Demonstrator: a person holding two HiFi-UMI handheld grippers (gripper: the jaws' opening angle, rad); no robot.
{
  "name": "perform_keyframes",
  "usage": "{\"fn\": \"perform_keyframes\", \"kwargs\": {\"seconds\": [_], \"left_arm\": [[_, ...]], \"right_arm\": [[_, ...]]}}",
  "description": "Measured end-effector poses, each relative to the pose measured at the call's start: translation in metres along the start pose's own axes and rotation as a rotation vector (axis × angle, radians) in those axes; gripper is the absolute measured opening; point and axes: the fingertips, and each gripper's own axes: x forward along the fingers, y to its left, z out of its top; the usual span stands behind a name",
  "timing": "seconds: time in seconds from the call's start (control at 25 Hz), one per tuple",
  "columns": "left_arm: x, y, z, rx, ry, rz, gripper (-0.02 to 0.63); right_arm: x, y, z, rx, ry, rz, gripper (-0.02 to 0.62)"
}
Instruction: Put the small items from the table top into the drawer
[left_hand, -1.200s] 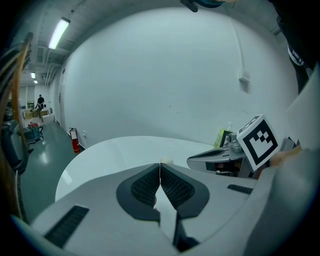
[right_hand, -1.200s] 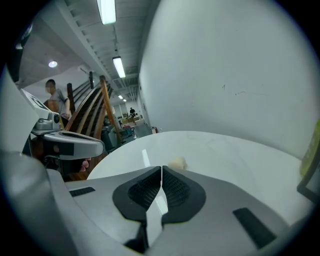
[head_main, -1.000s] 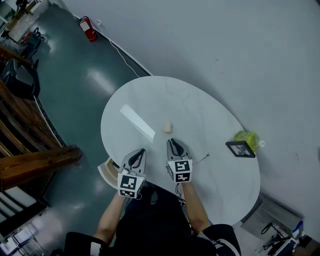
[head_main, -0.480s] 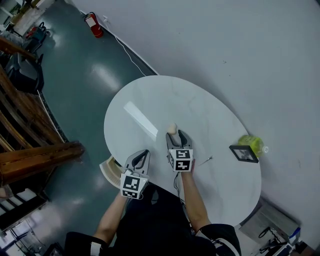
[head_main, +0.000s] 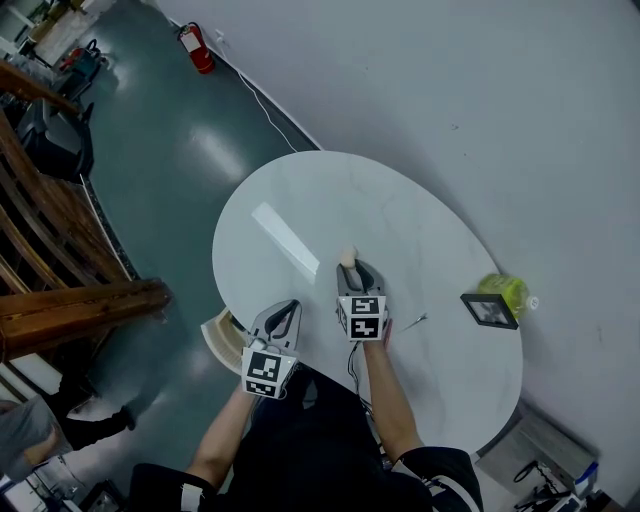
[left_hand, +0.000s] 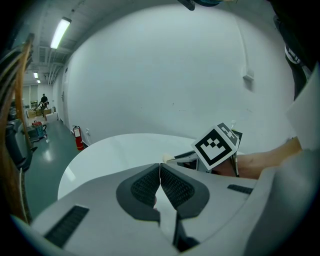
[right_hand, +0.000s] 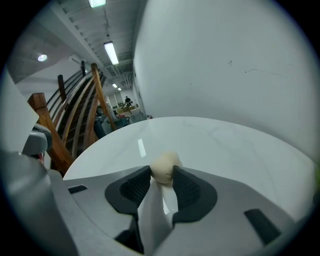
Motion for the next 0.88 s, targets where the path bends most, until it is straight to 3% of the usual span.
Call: {"fn": "perform_keyframes", "kwargs": {"seconds": [0.48,0.88], "left_arm": [[-0.029,0.003,0.002,-0.009,-0.033,0.050,0.020],[-0.086,0.023,-0.002,-0.043,-0.085,0.166,0.020]], "right_arm": [[-0.032,0.024,0.021,-0.032,-0.071,0.064,0.150],[-0.079,0.111,0.041,-0.129,-0.134,0.230,0.149]]}}
